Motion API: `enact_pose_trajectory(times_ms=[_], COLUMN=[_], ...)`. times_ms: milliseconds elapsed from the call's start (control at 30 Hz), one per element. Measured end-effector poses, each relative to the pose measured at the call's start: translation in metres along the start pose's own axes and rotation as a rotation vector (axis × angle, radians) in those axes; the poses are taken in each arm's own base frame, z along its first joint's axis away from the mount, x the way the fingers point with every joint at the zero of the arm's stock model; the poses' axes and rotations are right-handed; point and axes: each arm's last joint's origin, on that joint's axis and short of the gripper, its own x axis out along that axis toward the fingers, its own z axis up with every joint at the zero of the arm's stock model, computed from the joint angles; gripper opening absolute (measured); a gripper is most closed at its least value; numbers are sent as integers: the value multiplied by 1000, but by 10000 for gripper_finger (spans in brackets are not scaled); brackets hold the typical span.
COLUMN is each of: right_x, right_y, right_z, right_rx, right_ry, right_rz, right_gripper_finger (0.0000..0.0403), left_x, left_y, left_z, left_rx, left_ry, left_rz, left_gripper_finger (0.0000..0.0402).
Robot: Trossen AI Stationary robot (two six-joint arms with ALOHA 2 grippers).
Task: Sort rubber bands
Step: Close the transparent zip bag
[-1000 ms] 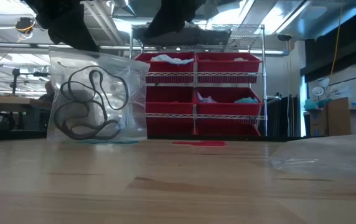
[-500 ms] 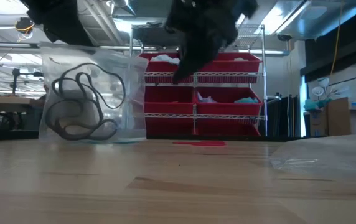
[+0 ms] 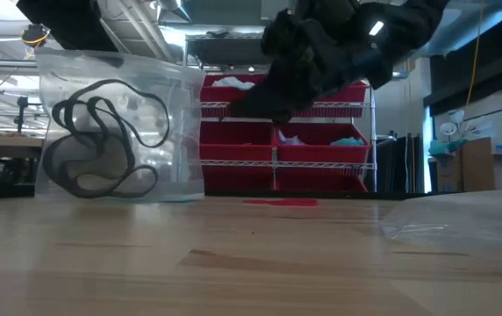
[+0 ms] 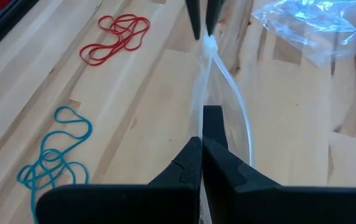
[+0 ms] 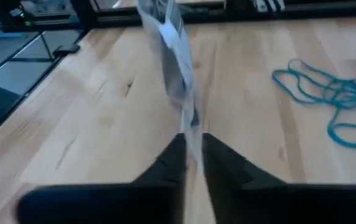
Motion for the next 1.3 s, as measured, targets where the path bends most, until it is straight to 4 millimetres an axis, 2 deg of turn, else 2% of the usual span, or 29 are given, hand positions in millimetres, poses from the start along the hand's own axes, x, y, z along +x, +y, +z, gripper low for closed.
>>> enact_pose_trajectory(times_ms=[233,400,533,733,800,1000,1167,1300], right_x=[10,12,15,24,27,28,28,28], right_y=[14,12,12,14,13,12,12,11], right_z=[9,9,13,17,12,13,10,12], right_rx=[-67,-111,-172,-252,-256,-263,-260,-211], right_ry=[-162,-189,-195,-187,-159,-166,-142,-145], right_rz=[-9,-64,-57,-12,-11,-13,-21,-43], right_gripper_finger=[155,175,163,124,110,64,11,3], left_x=[0,0,0,0,0,0,0,0], left_y=[0,-1,-1,-1,-1,-1,-1,-2], left_z=[0,0,0,0,0,0,1,2], left_rx=[0,-4,-6,-13,-14,-18,-23,-32], left_ry=[0,2,1,1,3,1,-4,-7], left_rz=[-1,-10,-10,-11,-11,-12,-16,-25], left_gripper_finger=[0,0,0,0,0,0,0,0])
